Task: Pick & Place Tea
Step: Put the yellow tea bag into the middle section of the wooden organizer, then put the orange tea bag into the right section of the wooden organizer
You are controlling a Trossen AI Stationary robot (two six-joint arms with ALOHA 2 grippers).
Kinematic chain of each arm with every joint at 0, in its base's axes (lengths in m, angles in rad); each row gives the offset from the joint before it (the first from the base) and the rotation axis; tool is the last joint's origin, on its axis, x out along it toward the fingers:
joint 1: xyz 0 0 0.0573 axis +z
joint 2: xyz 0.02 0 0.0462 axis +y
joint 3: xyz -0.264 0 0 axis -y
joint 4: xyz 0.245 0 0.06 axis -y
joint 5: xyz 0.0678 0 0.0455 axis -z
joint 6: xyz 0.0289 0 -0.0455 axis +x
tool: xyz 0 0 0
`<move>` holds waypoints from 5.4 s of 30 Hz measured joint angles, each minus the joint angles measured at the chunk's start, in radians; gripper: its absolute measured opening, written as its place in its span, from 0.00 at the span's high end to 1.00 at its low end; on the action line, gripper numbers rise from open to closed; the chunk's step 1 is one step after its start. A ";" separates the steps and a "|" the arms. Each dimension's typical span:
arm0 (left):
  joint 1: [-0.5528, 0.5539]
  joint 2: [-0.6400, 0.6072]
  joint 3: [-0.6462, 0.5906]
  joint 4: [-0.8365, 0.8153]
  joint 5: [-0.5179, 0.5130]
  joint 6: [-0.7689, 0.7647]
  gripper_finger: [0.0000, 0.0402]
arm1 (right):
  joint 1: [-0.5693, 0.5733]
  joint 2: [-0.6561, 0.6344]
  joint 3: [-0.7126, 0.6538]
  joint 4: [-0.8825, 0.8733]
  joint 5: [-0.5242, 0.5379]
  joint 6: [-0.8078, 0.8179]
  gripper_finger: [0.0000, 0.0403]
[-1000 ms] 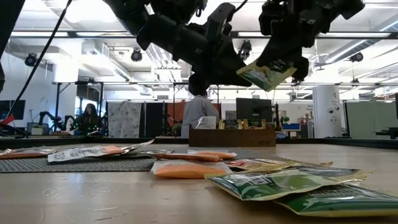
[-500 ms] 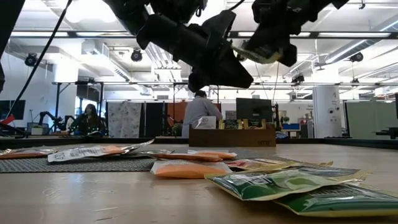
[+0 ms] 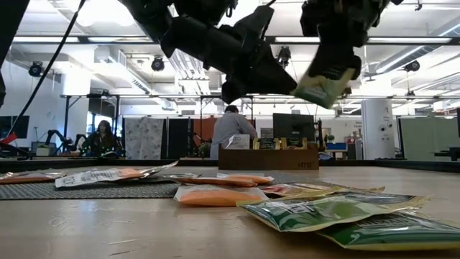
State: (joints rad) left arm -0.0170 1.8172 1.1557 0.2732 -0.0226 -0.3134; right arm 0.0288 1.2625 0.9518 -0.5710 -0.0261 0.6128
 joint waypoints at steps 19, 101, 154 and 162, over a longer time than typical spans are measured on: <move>0.000 0.000 0.000 0.001 0.007 -0.003 0.83 | -0.016 0.000 0.006 0.144 0.045 -0.022 0.98; 0.044 -0.872 -0.607 -0.280 -0.478 -0.308 0.83 | -0.597 0.828 0.812 -0.448 -0.048 -1.088 0.98; 0.045 -0.872 -0.607 -0.318 -0.430 -0.316 0.83 | -0.510 0.825 0.905 -0.374 0.186 -1.063 0.84; 0.044 -0.843 -0.647 -0.559 -0.177 -0.424 0.83 | -0.462 0.820 0.883 -0.392 -0.380 -0.817 0.83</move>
State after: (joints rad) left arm 0.0273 0.9741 0.5084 -0.2858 -0.1999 -0.7374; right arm -0.4331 2.0823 1.8353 -0.9626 -0.4058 -0.2042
